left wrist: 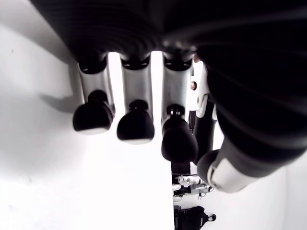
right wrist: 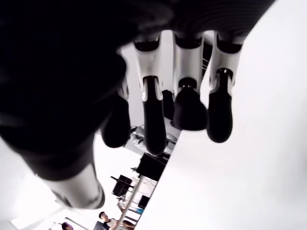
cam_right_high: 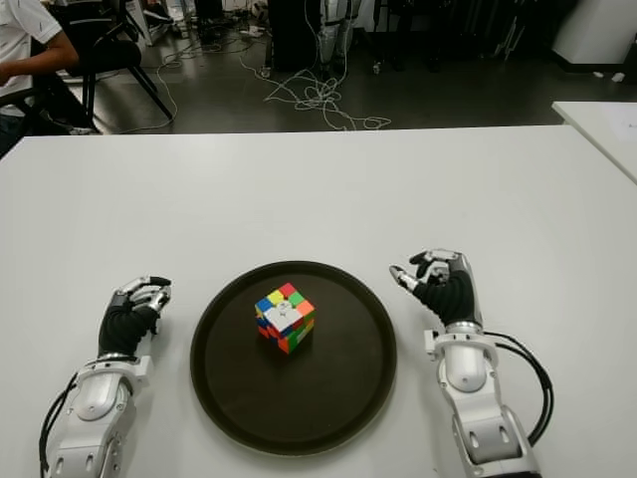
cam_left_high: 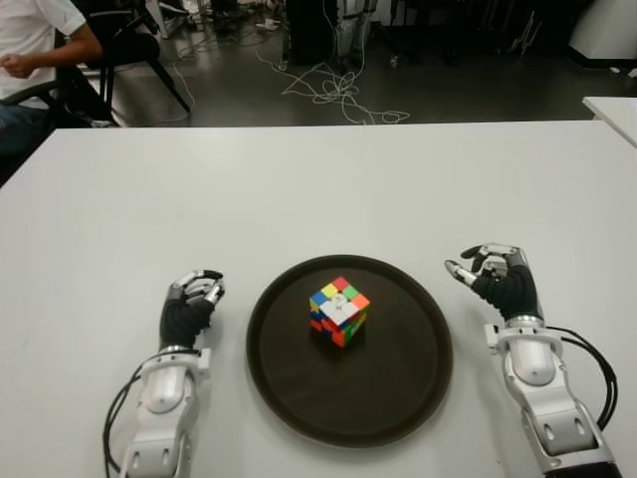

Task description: Pick up the Rubik's Cube and put it in the plate

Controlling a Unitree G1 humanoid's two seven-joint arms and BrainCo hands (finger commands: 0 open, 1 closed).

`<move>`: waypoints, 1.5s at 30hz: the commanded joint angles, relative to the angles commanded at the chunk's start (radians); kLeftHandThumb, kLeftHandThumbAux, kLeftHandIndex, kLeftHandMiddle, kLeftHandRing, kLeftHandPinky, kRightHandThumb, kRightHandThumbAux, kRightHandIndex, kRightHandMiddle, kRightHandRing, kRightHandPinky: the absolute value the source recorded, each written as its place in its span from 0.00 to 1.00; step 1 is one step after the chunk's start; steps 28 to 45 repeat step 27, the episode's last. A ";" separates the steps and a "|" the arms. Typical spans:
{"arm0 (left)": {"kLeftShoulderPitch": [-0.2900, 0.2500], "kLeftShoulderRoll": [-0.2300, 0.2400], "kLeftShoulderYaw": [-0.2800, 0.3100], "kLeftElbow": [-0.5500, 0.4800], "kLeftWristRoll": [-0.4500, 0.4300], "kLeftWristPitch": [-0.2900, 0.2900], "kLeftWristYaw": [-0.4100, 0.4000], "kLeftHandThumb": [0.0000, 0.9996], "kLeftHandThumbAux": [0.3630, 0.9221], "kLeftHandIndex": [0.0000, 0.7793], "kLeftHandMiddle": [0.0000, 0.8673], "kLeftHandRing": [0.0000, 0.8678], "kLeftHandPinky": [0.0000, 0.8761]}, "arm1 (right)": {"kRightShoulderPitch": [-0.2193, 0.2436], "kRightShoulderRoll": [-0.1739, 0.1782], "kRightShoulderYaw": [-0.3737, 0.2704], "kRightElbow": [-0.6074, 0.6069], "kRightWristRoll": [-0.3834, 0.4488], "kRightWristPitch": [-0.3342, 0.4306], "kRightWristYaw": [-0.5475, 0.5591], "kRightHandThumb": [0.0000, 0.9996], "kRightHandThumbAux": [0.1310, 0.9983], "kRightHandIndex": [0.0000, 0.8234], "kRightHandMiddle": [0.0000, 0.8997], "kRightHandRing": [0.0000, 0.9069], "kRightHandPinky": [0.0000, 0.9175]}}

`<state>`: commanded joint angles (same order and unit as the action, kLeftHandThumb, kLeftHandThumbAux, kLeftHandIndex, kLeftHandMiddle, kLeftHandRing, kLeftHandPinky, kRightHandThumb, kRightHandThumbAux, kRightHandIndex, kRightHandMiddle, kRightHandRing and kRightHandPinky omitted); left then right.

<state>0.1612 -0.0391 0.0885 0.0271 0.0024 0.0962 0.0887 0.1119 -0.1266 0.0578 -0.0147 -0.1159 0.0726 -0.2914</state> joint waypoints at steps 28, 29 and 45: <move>-0.037 0.012 0.010 0.061 -0.005 -0.027 -0.009 0.71 0.61 0.57 0.94 0.95 0.93 | -0.026 0.004 0.002 0.039 -0.002 0.006 -0.010 0.23 0.77 0.94 0.96 0.97 0.96; -0.037 0.012 0.010 0.061 -0.005 -0.027 -0.009 0.71 0.61 0.57 0.94 0.95 0.93 | -0.026 0.004 0.002 0.039 -0.002 0.006 -0.010 0.23 0.77 0.94 0.96 0.97 0.96; -0.037 0.012 0.010 0.061 -0.005 -0.027 -0.009 0.71 0.61 0.57 0.94 0.95 0.93 | -0.026 0.004 0.002 0.039 -0.002 0.006 -0.010 0.23 0.77 0.94 0.96 0.97 0.96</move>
